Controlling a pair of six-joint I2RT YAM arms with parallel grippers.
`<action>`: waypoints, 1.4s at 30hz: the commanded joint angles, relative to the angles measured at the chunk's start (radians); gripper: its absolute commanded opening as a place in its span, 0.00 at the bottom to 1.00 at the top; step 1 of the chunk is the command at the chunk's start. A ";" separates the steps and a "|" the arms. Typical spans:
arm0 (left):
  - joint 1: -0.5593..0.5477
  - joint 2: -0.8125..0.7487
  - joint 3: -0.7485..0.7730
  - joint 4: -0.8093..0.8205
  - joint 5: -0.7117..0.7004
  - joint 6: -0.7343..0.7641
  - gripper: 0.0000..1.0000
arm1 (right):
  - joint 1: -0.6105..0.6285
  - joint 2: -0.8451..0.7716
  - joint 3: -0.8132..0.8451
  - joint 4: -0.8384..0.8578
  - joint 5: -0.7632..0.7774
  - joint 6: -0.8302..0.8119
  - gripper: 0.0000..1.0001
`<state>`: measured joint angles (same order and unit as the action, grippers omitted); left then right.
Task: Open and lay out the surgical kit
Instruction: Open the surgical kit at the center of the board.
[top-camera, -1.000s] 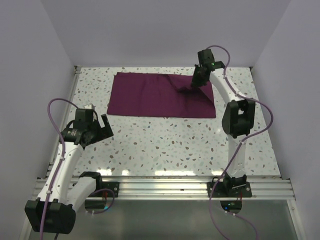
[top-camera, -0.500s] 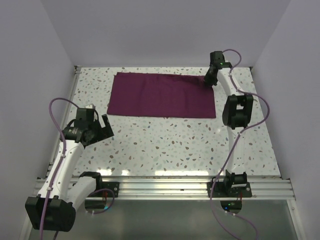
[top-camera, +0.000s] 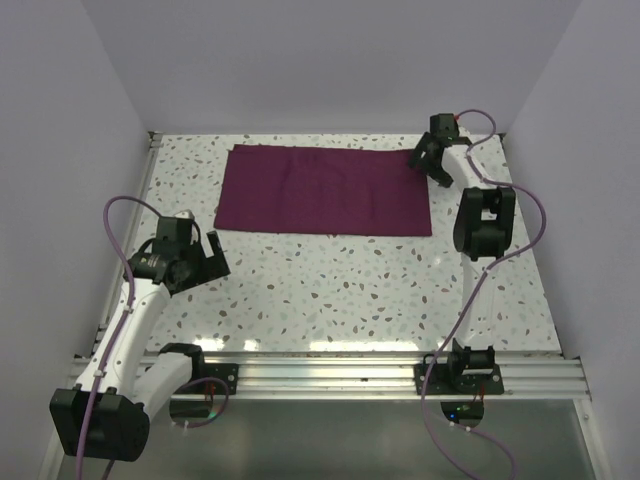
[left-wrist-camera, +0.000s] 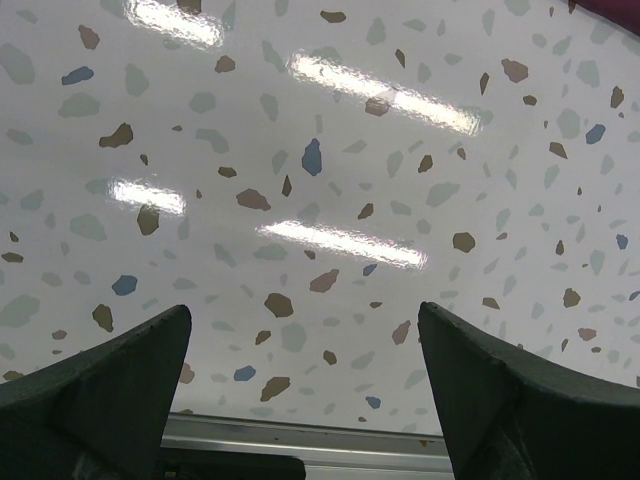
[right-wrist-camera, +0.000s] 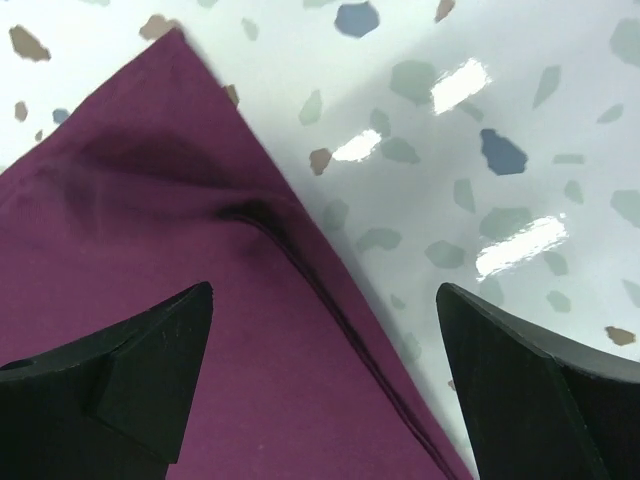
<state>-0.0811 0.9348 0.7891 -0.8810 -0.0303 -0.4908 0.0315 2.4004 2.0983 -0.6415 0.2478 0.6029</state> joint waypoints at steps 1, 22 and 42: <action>-0.006 -0.001 0.002 0.025 -0.008 -0.017 1.00 | 0.005 -0.124 -0.092 0.206 -0.106 -0.003 0.96; -0.032 0.010 -0.002 0.022 -0.016 -0.022 1.00 | 0.005 0.120 0.155 0.232 -0.177 -0.009 0.82; -0.060 0.025 0.002 0.017 -0.031 -0.029 1.00 | 0.005 0.166 0.146 0.240 -0.171 -0.006 0.24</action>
<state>-0.1333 0.9581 0.7891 -0.8810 -0.0498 -0.5056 0.0334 2.5610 2.2280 -0.4034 0.0807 0.6037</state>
